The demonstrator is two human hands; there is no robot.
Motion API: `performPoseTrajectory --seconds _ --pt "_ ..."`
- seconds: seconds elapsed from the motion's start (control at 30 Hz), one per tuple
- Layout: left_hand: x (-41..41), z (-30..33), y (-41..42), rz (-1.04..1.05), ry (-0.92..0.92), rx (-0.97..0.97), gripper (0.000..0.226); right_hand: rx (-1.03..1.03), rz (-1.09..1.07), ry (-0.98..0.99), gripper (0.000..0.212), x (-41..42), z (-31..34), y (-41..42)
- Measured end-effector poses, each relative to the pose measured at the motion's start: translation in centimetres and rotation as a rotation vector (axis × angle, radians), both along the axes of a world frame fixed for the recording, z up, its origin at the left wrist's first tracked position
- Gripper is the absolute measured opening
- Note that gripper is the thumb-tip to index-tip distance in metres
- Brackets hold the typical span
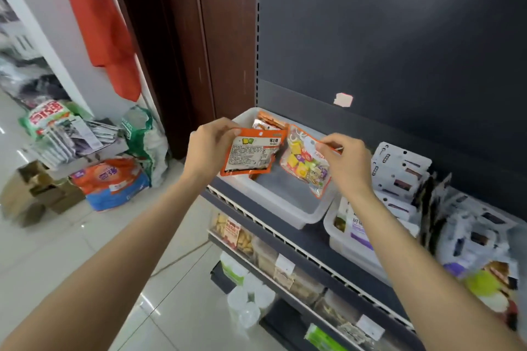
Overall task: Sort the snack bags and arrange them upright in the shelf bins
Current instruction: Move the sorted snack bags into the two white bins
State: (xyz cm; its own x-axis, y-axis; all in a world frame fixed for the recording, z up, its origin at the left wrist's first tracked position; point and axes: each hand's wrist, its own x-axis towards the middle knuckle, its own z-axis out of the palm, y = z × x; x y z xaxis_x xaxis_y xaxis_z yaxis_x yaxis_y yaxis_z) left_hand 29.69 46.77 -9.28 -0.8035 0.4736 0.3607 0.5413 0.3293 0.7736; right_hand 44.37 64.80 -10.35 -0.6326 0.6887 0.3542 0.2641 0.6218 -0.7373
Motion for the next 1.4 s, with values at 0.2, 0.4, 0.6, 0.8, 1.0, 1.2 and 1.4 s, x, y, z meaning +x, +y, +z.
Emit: performPoseTrajectory --seconds 0.2,0.4,0.6,0.8,1.0,1.2,1.4 --pt "-8.1 -1.2 1.6 -0.094 -0.068 0.058 0.014 -0.019 -0.07 -0.034 0.008 -5.7 -1.0 0.2" --pt "-16.1 -4.8 2.7 -0.393 -0.153 -0.098 0.012 -0.044 -0.234 -0.045 0.009 -9.6 -2.3 -1.0" --pt "-20.4 -5.3 4.5 -0.567 -0.212 -0.023 0.011 -0.026 -0.355 -0.002 0.01 -12.0 -2.8 -2.9" --pt "-21.6 -7.0 4.3 -0.79 -0.282 -0.103 0.01 -0.022 -0.471 -0.017 0.011 -12.5 -3.0 -3.6" --pt "-22.7 -7.4 3.3 -0.843 -0.414 0.013 0.01 0.011 -0.497 -0.019 0.011 -13.3 -2.8 -4.5" --pt "-23.7 -8.7 4.2 -0.86 -0.312 -0.162 0.01 0.002 -0.517 -0.034 0.011 -14.0 -2.7 -4.5" --pt "-23.6 -10.5 4.9 -0.724 -0.056 -0.361 0.019 -0.052 -0.404 -0.04 0.011 -16.7 -3.7 -4.6"
